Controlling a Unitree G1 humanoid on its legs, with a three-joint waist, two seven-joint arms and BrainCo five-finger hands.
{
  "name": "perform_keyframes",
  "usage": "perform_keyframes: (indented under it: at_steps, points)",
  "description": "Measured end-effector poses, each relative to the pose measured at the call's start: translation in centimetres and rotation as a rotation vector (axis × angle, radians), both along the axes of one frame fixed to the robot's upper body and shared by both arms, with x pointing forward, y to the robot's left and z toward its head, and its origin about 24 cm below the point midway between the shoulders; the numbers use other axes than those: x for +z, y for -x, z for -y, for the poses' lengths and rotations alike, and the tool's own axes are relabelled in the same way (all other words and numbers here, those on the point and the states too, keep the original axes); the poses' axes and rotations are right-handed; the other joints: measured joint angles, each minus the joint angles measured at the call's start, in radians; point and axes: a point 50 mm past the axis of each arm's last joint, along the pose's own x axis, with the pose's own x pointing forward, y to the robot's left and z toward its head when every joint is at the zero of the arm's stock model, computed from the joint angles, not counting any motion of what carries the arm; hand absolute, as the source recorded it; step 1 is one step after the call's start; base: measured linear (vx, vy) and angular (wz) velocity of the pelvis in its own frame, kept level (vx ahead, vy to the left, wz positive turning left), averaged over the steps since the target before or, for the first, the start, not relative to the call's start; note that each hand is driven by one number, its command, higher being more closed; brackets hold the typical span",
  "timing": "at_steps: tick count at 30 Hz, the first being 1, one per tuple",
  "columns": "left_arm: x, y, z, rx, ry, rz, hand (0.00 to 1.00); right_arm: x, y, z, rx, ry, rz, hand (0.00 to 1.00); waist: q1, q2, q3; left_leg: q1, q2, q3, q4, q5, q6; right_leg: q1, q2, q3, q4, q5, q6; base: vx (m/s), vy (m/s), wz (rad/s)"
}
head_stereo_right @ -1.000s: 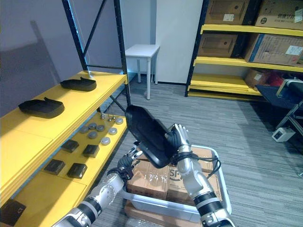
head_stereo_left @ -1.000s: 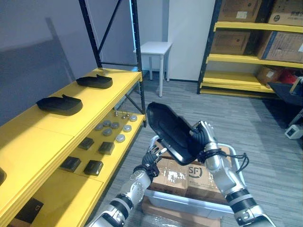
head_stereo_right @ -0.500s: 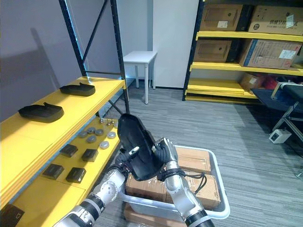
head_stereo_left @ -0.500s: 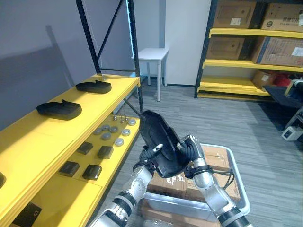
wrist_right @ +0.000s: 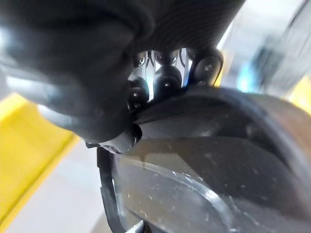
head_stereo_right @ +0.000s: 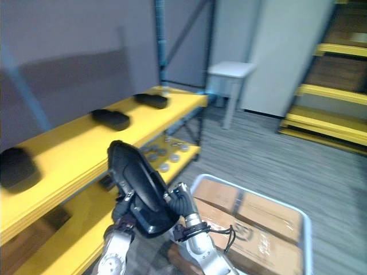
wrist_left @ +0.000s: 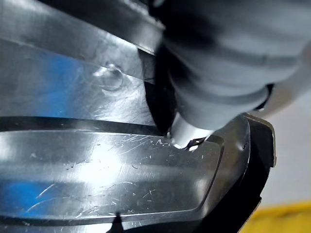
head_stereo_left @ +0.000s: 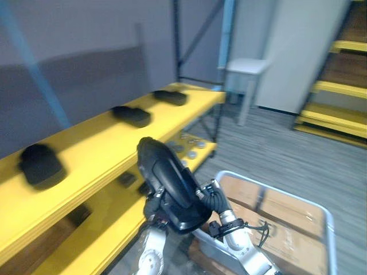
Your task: Walk over and take plastic housings, then place them on the shelf
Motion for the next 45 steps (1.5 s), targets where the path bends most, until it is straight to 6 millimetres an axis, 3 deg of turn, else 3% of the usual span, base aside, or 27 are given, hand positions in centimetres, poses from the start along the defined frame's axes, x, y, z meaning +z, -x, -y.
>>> perform_keyframes:
  at_steps: [1, 2, 4, 6, 7, 10, 11, 12, 13, 15, 17, 18, 21, 22, 23, 24, 27, 29, 31, 33, 36, 38, 40, 41, 42, 44, 45]
  points:
    - [0.0, 0.2, -0.3, 0.013, -0.001, 0.003, 1.0, 0.1, -0.1, -0.3, 0.015, 0.001, 0.003, 1.0, 0.007, -0.003, 0.001, -0.026, 0.01, 0.074, 0.009, -0.021, 0.031, -0.004, -0.005, -0.04, -0.005, -0.001, 0.001, 0.02, -0.001, 2.12]
    - [0.1, 0.7, -1.2, 0.046, -0.009, 0.008, 1.0, 0.2, -0.5, -1.0, 0.056, 0.021, 0.009, 1.0, 0.025, -0.002, 0.002, -0.064, 0.036, 0.275, 0.032, -0.025, 0.047, -0.001, -0.024, -0.102, -0.006, -0.003, 0.005, 0.06, 0.027, 1.45]
    - [0.7, 1.8, -2.6, 0.1, -0.061, 0.033, 1.0, 0.4, -0.6, -2.1, 0.118, 0.034, 0.016, 1.0, 0.049, 0.015, -0.005, -0.062, 0.063, 0.516, 0.033, -0.002, 0.046, 0.003, -0.042, -0.16, 0.005, -0.001, 0.011, 0.19, 0.126, 1.33]
    - [1.8, 2.5, -3.6, 0.131, -0.156, 0.077, 1.0, 0.6, -0.4, -2.6, 0.138, 0.021, 0.014, 1.0, 0.059, 0.017, -0.004, -0.053, 0.041, 0.508, 0.022, 0.064, 0.044, 0.024, -0.07, -0.158, 0.035, -0.016, 0.033, 0.21, 0.162, 0.82]
    - [2.6, 3.0, -4.4, 0.153, -0.242, 0.102, 1.0, 0.5, -0.2, -3.2, 0.158, 0.004, 0.0, 1.0, 0.078, 0.001, -0.005, -0.036, 0.006, 0.505, 0.026, 0.08, 0.047, 0.032, -0.127, -0.164, 0.081, -0.032, 0.057, 0.26, 0.23, 0.37]
    - [5.3, 3.7, -5.5, 0.199, -0.455, 0.201, 1.0, 0.8, 0.0, -4.0, 0.188, -0.056, -0.023, 1.0, 0.075, 0.0, -0.007, -0.008, -0.083, 0.487, 0.026, 0.028, 0.104, 0.021, -0.29, -0.179, 0.302, -0.031, 0.052, 0.29, 0.295, 0.45]
    - [6.4, 3.8, -5.8, 0.206, -0.545, 0.241, 1.0, 1.0, 0.0, -4.1, 0.19, -0.078, -0.03, 1.0, 0.075, -0.001, -0.006, 0.013, -0.114, 0.474, 0.028, 0.015, 0.126, 0.005, -0.37, -0.182, 0.428, -0.004, 0.006, 0.24, 0.31, 0.48]
    - [7.3, 3.9, -5.9, 0.208, -0.623, 0.276, 1.0, 0.9, 0.0, -4.2, 0.196, -0.093, -0.043, 1.0, 0.072, 0.002, -0.005, 0.04, -0.13, 0.452, 0.032, -0.007, 0.15, -0.009, -0.428, -0.165, 0.547, 0.043, -0.103, 0.22, 0.298, 0.49]
    - [7.7, 3.9, -5.9, 0.206, -0.662, 0.293, 1.0, 0.8, 0.1, -4.2, 0.196, -0.104, -0.052, 1.0, 0.07, 0.002, -0.005, 0.05, -0.132, 0.438, 0.036, -0.022, 0.158, -0.029, -0.437, -0.119, 0.597, 0.046, -0.12, 0.19, 0.217, 0.61]
    - [8.7, 3.9, -6.0, 0.192, -0.767, 0.334, 1.0, 0.5, 0.4, -4.3, 0.198, -0.151, -0.088, 1.0, 0.039, 0.01, 0.0, 0.077, -0.118, 0.361, 0.04, -0.042, 0.168, -0.138, -0.332, 0.113, 0.673, -0.062, -0.05, 0.18, 0.088, 0.85]
    - [8.8, 3.8, -5.7, 0.183, -0.805, 0.343, 1.0, 0.2, 0.6, -4.2, 0.194, -0.177, -0.115, 1.0, 0.027, 0.009, -0.001, 0.099, -0.121, 0.31, 0.039, -0.054, 0.17, -0.194, -0.232, 0.217, 0.6, -0.115, -0.04, 0.15, -0.015, 0.92]
    - [8.8, 3.8, -5.6, 0.177, -0.817, 0.346, 1.0, 0.0, 0.8, -4.1, 0.185, -0.195, -0.13, 1.0, 0.018, 0.009, -0.001, 0.105, -0.124, 0.274, 0.04, -0.06, 0.168, -0.234, -0.153, 0.315, 0.51, -0.119, -0.038, 0.13, -0.046, 0.96]
    - [8.8, 3.6, -4.6, 0.122, -0.809, 0.37, 1.0, -0.4, 1.6, -3.2, 0.142, -0.243, -0.151, 1.0, -0.009, -0.001, -0.006, 0.104, -0.16, 0.167, 0.047, -0.059, 0.154, -0.281, -0.017, 0.542, 0.261, -0.104, -0.048, 0.1, -0.087, 1.22]
    - [8.8, 3.6, -4.4, 0.112, -0.809, 0.373, 1.0, -0.5, 1.8, -3.0, 0.134, -0.251, -0.153, 1.0, -0.01, -0.014, -0.01, 0.106, -0.179, 0.155, 0.053, -0.065, 0.146, -0.283, -0.017, 0.574, 0.22, -0.072, -0.06, 0.1, -0.121, 0.96]
    - [8.6, 3.5, -4.2, 0.096, -0.8, 0.372, 1.0, -0.7, 2.1, -2.7, 0.122, -0.254, -0.157, 1.0, -0.013, -0.013, -0.008, 0.111, -0.194, 0.132, 0.061, -0.079, 0.136, -0.273, -0.026, 0.583, 0.216, -0.027, -0.035, 0.12, -0.113, 0.55]
    - [8.3, 3.8, -3.9, 0.087, -0.784, 0.359, 1.0, -1.0, 2.4, -2.4, 0.115, -0.252, -0.161, 1.0, -0.004, 0.011, -0.01, 0.116, -0.18, 0.132, 0.069, -0.094, 0.124, -0.239, -0.01, 0.566, 0.164, -0.018, -0.038, 0.13, -0.109, 0.32]
    - [8.1, 4.0, -4.2, 0.091, -0.766, 0.35, 1.0, -1.0, 2.5, -2.6, 0.125, -0.235, -0.151, 1.0, -0.001, 0.019, -0.008, 0.061, -0.153, 0.151, 0.173, -0.147, 0.105, -0.213, 0.022, 0.566, 0.089, 0.015, -0.05, 0.12, -0.067, -0.1]
    - [7.6, 4.4, -4.1, 0.096, -0.725, 0.329, 1.0, -1.1, 2.6, -2.4, 0.13, -0.221, -0.147, 1.0, 0.002, 0.025, 0.008, -0.011, -0.132, 0.189, 0.347, -0.212, 0.03, -0.198, 0.03, 0.579, 0.076, 0.023, -0.049, 0.1, -0.035, -0.23]
    - [7.3, 4.5, -4.0, 0.102, -0.699, 0.315, 1.0, -1.1, 2.7, -1.9, 0.139, -0.199, -0.138, 1.0, -0.004, 0.025, 0.014, -0.044, -0.131, 0.193, 0.447, -0.251, -0.018, -0.166, 0.015, 0.579, 0.051, 0.025, -0.052, 0.1, 0.031, -0.02]
    - [7.1, 4.5, -3.8, 0.095, -0.664, 0.309, 1.0, -1.1, 2.7, -1.6, 0.137, -0.195, -0.131, 1.0, -0.008, 0.025, 0.019, -0.077, -0.034, 0.246, 0.564, -0.295, 0.002, -0.151, 0.008, 0.566, 0.047, 0.025, -0.052, 0.07, 0.046, 0.1]
    - [6.0, 4.2, -3.4, 0.073, -0.59, 0.274, 1.0, -1.2, 2.8, -0.9, 0.11, -0.192, -0.133, 1.0, -0.035, 0.031, 0.015, -0.097, 0.163, 0.273, 0.503, -0.292, -0.004, -0.145, -0.039, 0.518, 0.045, 0.03, -0.036, 0.06, 0.173, 0.34]
    - [5.8, 3.8, -2.9, 0.052, -0.569, 0.27, 1.0, -1.3, 2.8, -0.3, 0.09, -0.182, -0.129, 1.0, -0.049, 0.055, 0.0, -0.079, 0.226, 0.268, 0.38, -0.256, -0.046, -0.14, -0.061, 0.491, 0.04, 0.038, -0.012, 0.09, 0.358, 0.5]
    - [6.0, 3.5, -2.1, 0.025, -0.557, 0.289, 1.0, -1.1, 2.9, 0.2, 0.065, -0.192, -0.117, 1.0, -0.057, 0.094, -0.02, -0.026, 0.233, 0.266, 0.255, -0.119, -0.044, -0.101, -0.074, 0.462, 0.01, 0.058, 0.035, 0.14, 0.523, 0.48]
    - [6.2, 3.0, -2.0, -0.001, -0.583, 0.307, 1.0, -1.2, 3.0, 0.2, 0.037, -0.223, -0.13, 1.0, -0.058, 0.046, -0.026, 0.003, 0.168, 0.263, 0.227, -0.105, -0.118, -0.073, -0.139, 0.452, 0.011, 0.057, 0.083, 0.16, 0.582, 0.5]
    - [6.4, 2.9, -2.6, -0.009, -0.62, 0.318, 1.0, -1.1, 3.1, -0.3, 0.026, -0.232, -0.127, 0.0, -0.047, -0.001, -0.033, 0.015, 0.092, 0.272, 0.223, -0.109, -0.087, -0.083, -0.214, 0.451, 0.027, 0.081, 0.093, 0.15, 0.549, 0.37]
    - [6.9, 2.6, -3.4, 0.003, -0.64, 0.333, 1.0, -0.6, 2.8, -1.1, 0.038, -0.234, -0.11, 0.0, -0.016, -0.037, -0.039, 0.04, 0.035, 0.327, 0.231, -0.14, -0.039, -0.118, -0.287, 0.453, 0.074, 0.128, 0.074, 0.09, 0.463, -0.39]
    - [7.2, 2.6, -3.9, 0.025, -0.648, 0.342, 1.0, -0.2, 2.5, -1.6, 0.045, -0.235, -0.096, 0.0, 0.005, -0.026, -0.036, 0.047, 0.029, 0.372, 0.241, -0.158, -0.013, -0.151, -0.3, 0.444, 0.08, 0.187, 0.034, 0.05, 0.456, -0.86]
